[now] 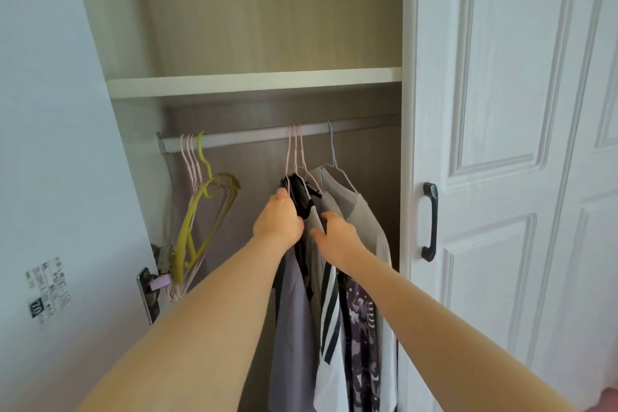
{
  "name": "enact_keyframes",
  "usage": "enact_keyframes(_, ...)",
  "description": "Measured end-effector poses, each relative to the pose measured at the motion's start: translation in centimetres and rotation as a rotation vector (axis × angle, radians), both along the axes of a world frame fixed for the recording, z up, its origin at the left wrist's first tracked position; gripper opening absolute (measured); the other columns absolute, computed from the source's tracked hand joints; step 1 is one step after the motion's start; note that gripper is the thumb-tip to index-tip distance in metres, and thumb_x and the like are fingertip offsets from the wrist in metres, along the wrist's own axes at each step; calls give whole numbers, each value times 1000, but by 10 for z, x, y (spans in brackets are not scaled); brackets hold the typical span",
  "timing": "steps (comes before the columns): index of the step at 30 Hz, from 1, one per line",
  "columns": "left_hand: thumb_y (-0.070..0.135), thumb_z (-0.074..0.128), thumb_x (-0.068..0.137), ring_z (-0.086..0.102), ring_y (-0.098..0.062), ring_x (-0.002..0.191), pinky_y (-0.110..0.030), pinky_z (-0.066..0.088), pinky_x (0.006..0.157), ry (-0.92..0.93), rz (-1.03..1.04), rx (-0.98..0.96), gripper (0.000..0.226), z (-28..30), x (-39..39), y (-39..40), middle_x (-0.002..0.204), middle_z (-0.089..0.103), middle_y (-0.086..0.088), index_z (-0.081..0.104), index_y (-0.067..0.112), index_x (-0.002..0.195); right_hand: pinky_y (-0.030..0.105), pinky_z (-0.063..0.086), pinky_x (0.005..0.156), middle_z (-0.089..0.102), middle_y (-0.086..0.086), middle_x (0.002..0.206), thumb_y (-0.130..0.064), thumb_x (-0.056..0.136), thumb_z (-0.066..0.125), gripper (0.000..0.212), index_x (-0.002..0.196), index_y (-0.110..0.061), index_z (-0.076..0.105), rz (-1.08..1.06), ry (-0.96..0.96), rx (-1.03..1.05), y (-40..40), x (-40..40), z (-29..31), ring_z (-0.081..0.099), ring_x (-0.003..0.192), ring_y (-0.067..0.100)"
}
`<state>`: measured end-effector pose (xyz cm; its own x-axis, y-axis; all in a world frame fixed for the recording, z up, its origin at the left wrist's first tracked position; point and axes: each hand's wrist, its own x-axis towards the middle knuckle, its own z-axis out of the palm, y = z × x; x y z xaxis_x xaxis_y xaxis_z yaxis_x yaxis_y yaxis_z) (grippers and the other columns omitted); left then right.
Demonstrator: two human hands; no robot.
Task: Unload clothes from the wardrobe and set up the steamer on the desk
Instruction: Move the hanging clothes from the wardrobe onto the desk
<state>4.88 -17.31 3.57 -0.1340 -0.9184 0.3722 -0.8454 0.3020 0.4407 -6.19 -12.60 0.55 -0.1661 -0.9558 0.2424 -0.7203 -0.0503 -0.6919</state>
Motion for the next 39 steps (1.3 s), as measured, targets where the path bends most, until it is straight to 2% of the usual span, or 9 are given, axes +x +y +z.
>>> enact_keyframes(4,6,50,92,53,-36,114,-39,47,87,349,92,120,41,2,-8,-12,128,51,-21,40,2,131,27,42,77,55,9,128,-21,98,46,45,141,-13,37,38,-268,0,-15,8,5,56,105,21)
enact_keyframes(7,2,49,90,55,-36,112,-37,47,88,536,126,163,36,7,-5,-35,124,56,-19,51,2,126,27,44,72,61,6,108,-20,99,45,36,133,-11,45,43,-410,-19,-25,15,5,56,86,15)
enact_keyframes(11,2,53,90,59,-26,64,-29,51,56,875,86,325,18,19,-1,-59,75,61,-14,65,-1,103,22,36,54,49,-1,74,-18,100,40,13,108,-15,50,22,-485,-10,-34,22,3,44,63,11)
enact_keyframes(14,4,46,96,37,-17,47,-20,38,36,1025,91,414,24,24,3,-64,60,43,-6,61,6,77,27,42,67,56,8,101,-8,97,39,29,123,-7,50,8,-485,-16,-37,28,5,52,86,21)
enact_keyframes(17,6,43,96,32,-15,46,-16,30,31,1077,93,406,26,28,7,-69,58,39,-4,59,9,76,33,46,79,55,14,118,-5,95,38,35,130,-8,43,-3,-455,-28,-34,31,12,54,98,24)
enact_keyframes(20,6,50,94,34,-16,45,-23,31,41,1107,87,340,27,34,6,-66,56,41,-5,57,8,68,26,39,60,52,11,101,-8,98,36,24,120,-6,46,-12,-400,-71,-31,29,25,46,75,16)
enact_keyframes(25,21,53,96,50,-20,55,-25,42,53,1186,87,192,28,54,4,-53,60,52,-3,59,8,71,23,31,50,50,8,96,-17,101,34,26,121,-5,46,-36,-368,-126,-11,28,52,42,66,10)
enact_keyframes(31,32,52,94,66,-37,89,-38,52,77,1180,130,119,37,49,-3,-31,100,70,-19,67,-2,98,20,30,49,50,7,97,-11,99,37,27,125,-7,45,-15,-323,-133,30,29,59,42,67,8)
enact_keyframes(39,26,51,92,44,-20,50,-27,39,52,1298,128,218,39,2,-12,29,54,51,-3,57,11,57,15,36,49,48,6,94,-12,99,38,24,122,-8,45,-44,-440,-47,80,24,16,41,66,8)
